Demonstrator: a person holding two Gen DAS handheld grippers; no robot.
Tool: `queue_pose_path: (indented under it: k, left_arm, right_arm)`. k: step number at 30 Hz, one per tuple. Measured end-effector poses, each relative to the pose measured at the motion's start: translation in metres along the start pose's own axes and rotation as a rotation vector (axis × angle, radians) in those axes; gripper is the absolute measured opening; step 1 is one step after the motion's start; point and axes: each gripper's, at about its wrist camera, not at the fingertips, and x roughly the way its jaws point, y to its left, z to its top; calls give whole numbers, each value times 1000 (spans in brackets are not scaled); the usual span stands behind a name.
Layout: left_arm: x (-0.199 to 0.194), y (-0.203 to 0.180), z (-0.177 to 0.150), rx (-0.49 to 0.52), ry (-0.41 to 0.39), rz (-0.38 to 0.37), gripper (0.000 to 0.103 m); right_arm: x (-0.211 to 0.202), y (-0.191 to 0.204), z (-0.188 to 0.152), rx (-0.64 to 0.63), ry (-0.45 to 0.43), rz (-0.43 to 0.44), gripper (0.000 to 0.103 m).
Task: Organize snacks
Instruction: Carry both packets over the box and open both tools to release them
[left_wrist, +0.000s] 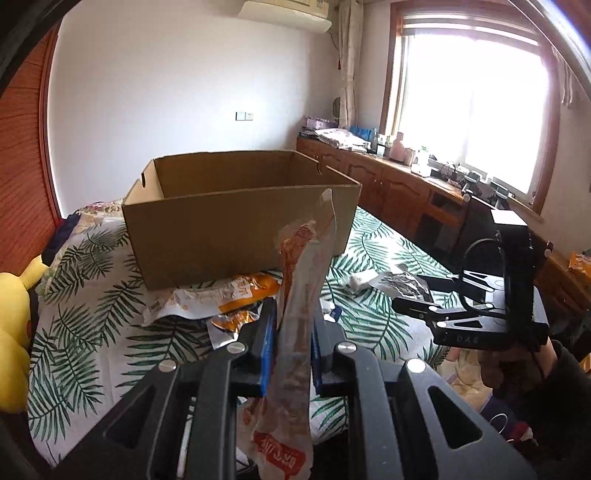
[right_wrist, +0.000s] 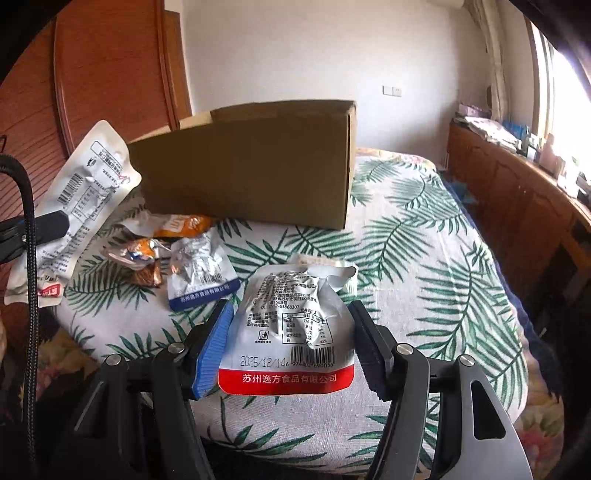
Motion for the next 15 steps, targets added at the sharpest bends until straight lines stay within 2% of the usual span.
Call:
queue_pose_path:
  k: [15]
  left_arm:
    - [-3,25,29,-10,-54,42,13]
  right_arm:
    - [-20,15,32,-55,-72,7,65]
